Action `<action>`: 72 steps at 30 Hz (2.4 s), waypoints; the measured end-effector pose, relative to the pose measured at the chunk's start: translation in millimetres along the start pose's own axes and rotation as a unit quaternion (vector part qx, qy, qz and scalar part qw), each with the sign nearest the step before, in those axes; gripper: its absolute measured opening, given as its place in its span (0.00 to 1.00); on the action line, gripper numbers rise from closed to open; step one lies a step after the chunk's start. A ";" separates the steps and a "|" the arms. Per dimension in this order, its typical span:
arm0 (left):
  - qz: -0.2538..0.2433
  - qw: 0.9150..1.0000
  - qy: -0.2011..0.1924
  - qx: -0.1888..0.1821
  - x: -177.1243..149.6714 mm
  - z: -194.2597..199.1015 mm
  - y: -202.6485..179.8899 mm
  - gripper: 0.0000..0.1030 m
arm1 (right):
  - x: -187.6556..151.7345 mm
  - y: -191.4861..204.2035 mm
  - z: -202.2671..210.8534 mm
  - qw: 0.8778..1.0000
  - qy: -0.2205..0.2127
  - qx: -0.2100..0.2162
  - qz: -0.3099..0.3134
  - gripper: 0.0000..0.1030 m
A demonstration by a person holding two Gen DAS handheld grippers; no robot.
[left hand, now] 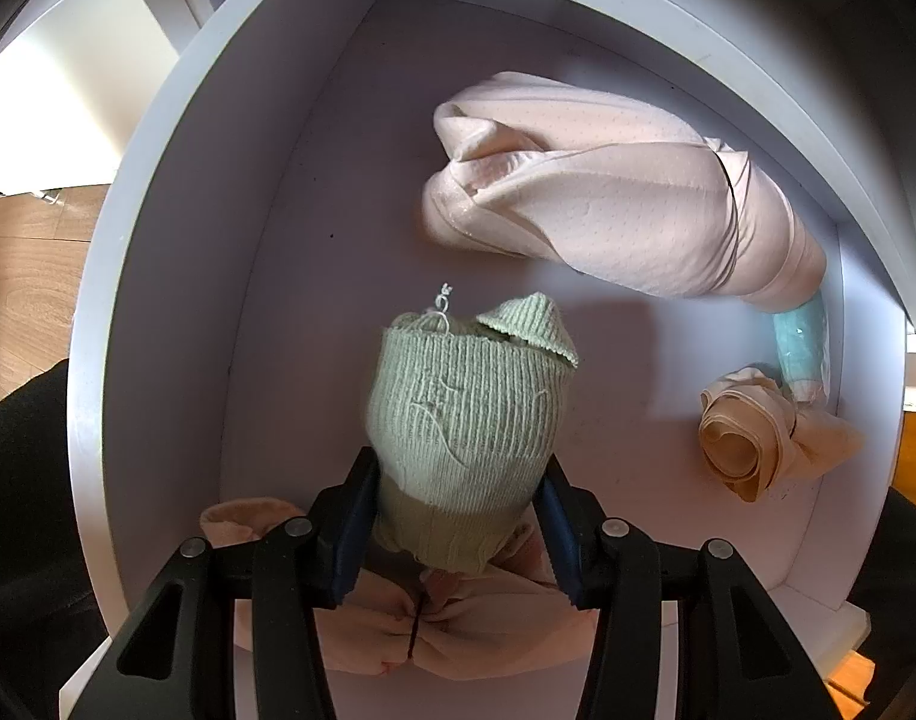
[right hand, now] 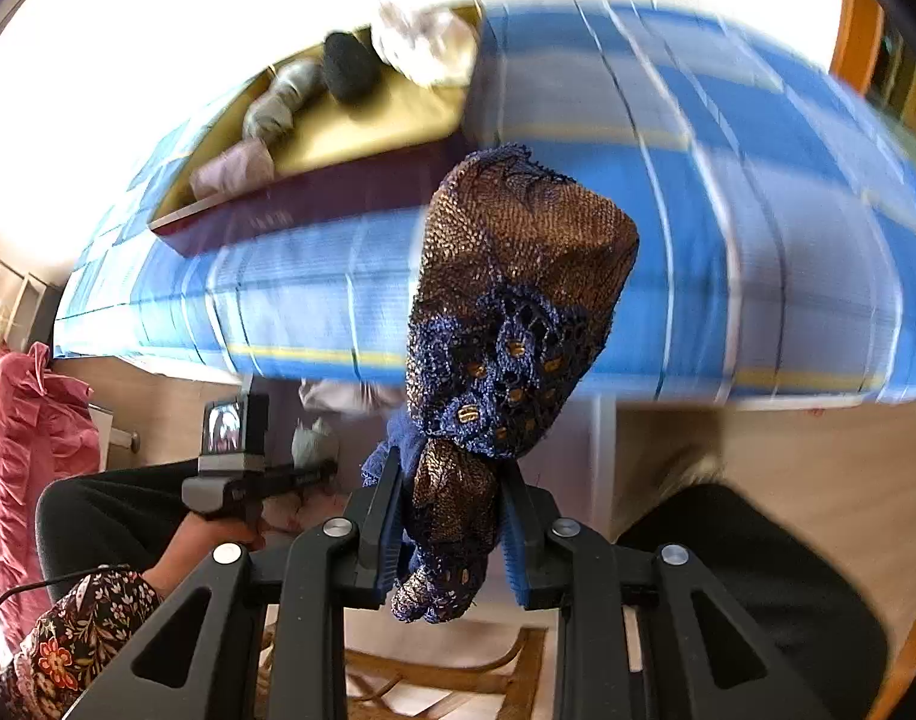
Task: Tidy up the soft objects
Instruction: 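Lift the dark lace garment with the right tool while the left tool holds the beanie, then lower the dark lace garment into the gold tin and open the right tool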
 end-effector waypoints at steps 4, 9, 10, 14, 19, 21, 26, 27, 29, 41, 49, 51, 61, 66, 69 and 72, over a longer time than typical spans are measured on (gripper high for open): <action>0.000 1.000 0.001 0.001 -0.6 0.4 0.5 0.49 | 22.1 6.0 17.9 0.999 -0.029 -0.012 0.019 0.26; 0.000 1.000 0.001 0.001 -1.3 0.2 1.1 0.49 | 44.8 13.9 31.9 0.997 -0.055 -0.031 0.042 0.26; -0.001 1.000 0.001 0.001 -1.4 0.2 1.1 0.49 | 50.3 15.3 34.5 0.997 -0.059 -0.035 0.046 0.26; -0.002 1.000 0.002 0.002 -2.3 -0.2 0.9 0.49 | 69.2 22.7 39.8 0.994 -0.076 -0.054 0.065 0.26; -0.001 1.000 0.002 0.001 -2.4 -0.5 0.9 0.49 | 90.2 37.4 41.3 0.991 -0.090 -0.062 0.083 0.26; 0.001 1.000 0.002 0.000 -4.0 -2.0 1.4 0.49 | 100.7 42.9 39.8 0.990 -0.094 -0.063 0.089 0.26; 0.004 1.000 0.003 -0.002 -7.1 -5.5 2.5 0.49 | 124.1 50.9 38.3 0.989 -0.098 -0.067 0.090 0.26; 0.004 1.000 0.003 -0.002 -5.5 -4.7 3.3 0.49 | 128.9 51.8 37.7 0.989 -0.098 -0.067 0.090 0.26; 0.004 1.000 0.003 -0.002 -5.7 -4.7 3.4 0.49 | 138.0 53.4 36.8 0.989 -0.099 -0.068 0.089 0.26; 0.004 1.000 0.008 0.001 -9.6 -7.4 1.1 0.49 | 184.1 60.4 -19.5 0.989 -0.041 -0.098 0.106 0.26; -0.001 1.000 0.009 0.005 -6.8 -10.4 -2.7 0.49 | 189.9 60.8 -70.0 0.989 0.036 -0.104 0.101 0.28; -0.002 1.000 0.009 0.005 -7.2 -11.2 -4.1 0.49 | 186.7 59.2 -80.0 0.988 0.051 -0.108 0.099 0.29; -0.002 1.000 0.009 0.006 -7.2 -11.2 -5.7 0.49 | 179.5 40.4 -65.8 0.994 0.015 -0.093 0.061 0.36; -0.004 1.000 0.009 0.005 -8.7 -12.1 -7.7 0.49 | 183.3 33.7 -41.7 0.995 -0.037 -0.080 0.043 0.31; -0.004 1.000 0.009 0.004 -9.1 -12.5 -8.3 0.49 | 183.7 34.6 -45.0 0.995 -0.033 -0.087 0.043 0.23; -0.003 1.000 0.010 0.003 -8.5 -13.0 -7.1 0.49 | 186.8 36.2 -62.1 0.993 -0.019 -0.101 0.059 0.19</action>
Point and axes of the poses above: each gripper's, at about its wrist camera, not at the fingertips, and z roughly against the way its jaws point, y to its left, x to its top, the point moved 4 cm from there along -z, roughly the way its jaws point, and after that the axes turned 8 degrees about -x, right-handed, at the moved point
